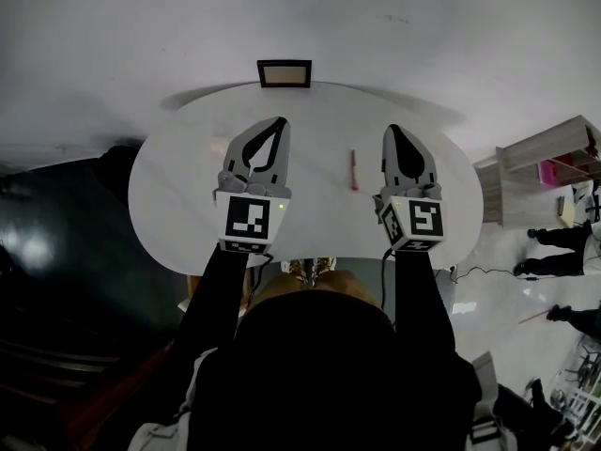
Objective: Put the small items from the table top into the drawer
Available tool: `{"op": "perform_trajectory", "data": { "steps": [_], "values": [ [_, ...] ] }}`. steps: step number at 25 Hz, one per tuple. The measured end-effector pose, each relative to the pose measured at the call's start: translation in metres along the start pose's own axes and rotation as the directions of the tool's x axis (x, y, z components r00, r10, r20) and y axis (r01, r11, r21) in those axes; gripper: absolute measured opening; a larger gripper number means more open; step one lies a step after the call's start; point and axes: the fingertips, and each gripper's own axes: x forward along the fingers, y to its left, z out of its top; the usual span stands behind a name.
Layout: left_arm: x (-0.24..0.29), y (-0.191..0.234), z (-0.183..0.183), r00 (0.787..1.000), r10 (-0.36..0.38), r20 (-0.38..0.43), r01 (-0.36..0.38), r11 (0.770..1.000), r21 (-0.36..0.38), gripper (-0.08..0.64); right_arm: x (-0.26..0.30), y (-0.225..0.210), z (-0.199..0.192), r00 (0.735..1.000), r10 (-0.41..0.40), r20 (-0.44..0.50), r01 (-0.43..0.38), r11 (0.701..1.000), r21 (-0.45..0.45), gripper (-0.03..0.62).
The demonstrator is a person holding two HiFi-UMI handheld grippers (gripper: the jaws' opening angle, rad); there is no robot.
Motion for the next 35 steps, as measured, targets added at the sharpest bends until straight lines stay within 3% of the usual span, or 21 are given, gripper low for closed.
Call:
{"op": "perform_trajectory", "data": {
  "steps": [5, 6, 8, 13, 21, 26, 29, 35],
  "values": [
    [0.003, 0.0, -0.004, 1.0, 0.006, -0.011, -0.006, 1.0, -0.001, 0.015, 0.01, 0.001, -0.029, 0.996, 0.027, -0.09, -0.026, 1.0, 0.005, 0.025],
    [0.003, 0.0, -0.005, 1.0, 0.008, -0.012, -0.008, 1.0, -0.003, 0.015, 0.012, 0.0, -0.037, 0.993, 0.027, -0.113, -0.027, 1.0, 0.009, 0.036],
    [0.003, -0.001, -0.008, 1.0, 0.013, -0.018, -0.013, 1.0, -0.012, 0.015, 0.016, -0.001, -0.056, 0.986, 0.031, -0.164, -0.028, 0.999, 0.019, 0.123],
    [0.001, 0.003, -0.009, 0.999, 0.027, -0.045, -0.027, 1.0, 0.004, 0.015, 0.023, -0.003, -0.111, 0.951, 0.046, -0.307, -0.033, 0.998, 0.046, 0.152],
    [-0.005, 0.006, -0.019, 0.996, 0.05, -0.078, -0.049, 0.999, 0.012, 0.015, 0.015, 0.001, -0.211, 0.826, 0.093, -0.556, -0.052, 0.995, 0.09, 0.195],
    [-0.013, 0.012, -0.023, 0.994, 0.069, -0.089, -0.069, 0.998, 0.0, 0.015, 0.012, 0.003, -0.263, 0.727, 0.125, -0.675, -0.047, 0.99, 0.132, 0.201],
    [-0.019, 0.015, -0.031, 0.991, 0.084, -0.105, -0.084, 0.996, 0.004, 0.015, 0.008, 0.006, -0.288, 0.674, 0.13, -0.727, -0.041, 0.99, 0.138, 0.202],
    [-0.034, 0.029, -0.041, 0.98, 0.124, -0.155, -0.12, 0.992, 0.039, 0.015, 0.002, 0.004, -0.321, 0.596, 0.091, -0.798, -0.004, 0.994, 0.11, 0.201]
  ]
}}
